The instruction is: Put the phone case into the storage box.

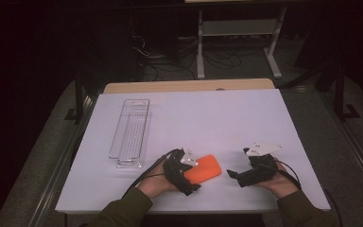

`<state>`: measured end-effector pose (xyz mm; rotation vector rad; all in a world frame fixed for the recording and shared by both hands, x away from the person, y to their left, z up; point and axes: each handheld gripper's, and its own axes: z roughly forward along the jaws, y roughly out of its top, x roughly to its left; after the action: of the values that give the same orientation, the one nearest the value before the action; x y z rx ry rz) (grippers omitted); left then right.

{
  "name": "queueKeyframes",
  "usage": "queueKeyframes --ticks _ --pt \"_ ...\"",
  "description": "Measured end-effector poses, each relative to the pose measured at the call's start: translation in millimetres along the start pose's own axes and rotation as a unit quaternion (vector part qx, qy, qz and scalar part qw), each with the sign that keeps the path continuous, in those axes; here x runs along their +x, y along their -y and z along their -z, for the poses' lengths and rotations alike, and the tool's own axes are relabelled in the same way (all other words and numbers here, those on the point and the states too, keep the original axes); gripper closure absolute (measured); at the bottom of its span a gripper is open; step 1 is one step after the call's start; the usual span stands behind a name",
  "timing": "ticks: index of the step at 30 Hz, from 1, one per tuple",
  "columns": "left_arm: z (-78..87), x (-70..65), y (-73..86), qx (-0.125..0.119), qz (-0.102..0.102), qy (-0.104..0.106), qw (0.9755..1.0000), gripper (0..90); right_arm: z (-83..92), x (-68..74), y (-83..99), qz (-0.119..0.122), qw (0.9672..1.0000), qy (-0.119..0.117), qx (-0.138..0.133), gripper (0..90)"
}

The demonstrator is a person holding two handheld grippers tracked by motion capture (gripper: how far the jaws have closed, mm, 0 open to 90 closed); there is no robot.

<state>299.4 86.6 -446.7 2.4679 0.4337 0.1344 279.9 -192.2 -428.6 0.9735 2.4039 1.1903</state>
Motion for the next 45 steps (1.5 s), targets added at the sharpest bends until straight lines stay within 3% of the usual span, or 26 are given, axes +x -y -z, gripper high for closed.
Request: queueKeyframes --ticks 12,28,45 --pt "3.1 3.0 0.8 -0.003 0.002 -0.001 1.0 14.2 -0.1 0.3 0.1 -0.001 1.0 -0.001 0.001 0.0" --pt "3.4 2.1 3.2 -0.011 0.003 -0.002 0.9999 15.6 -0.7 0.2 0.4 -0.003 1.0 -0.002 0.003 0.0" --pt "4.2 0.8 -1.3 0.0 -0.009 -0.006 0.9999 16.4 0.0 -0.4 0.1 -0.003 1.0 -0.001 0.001 0.0"
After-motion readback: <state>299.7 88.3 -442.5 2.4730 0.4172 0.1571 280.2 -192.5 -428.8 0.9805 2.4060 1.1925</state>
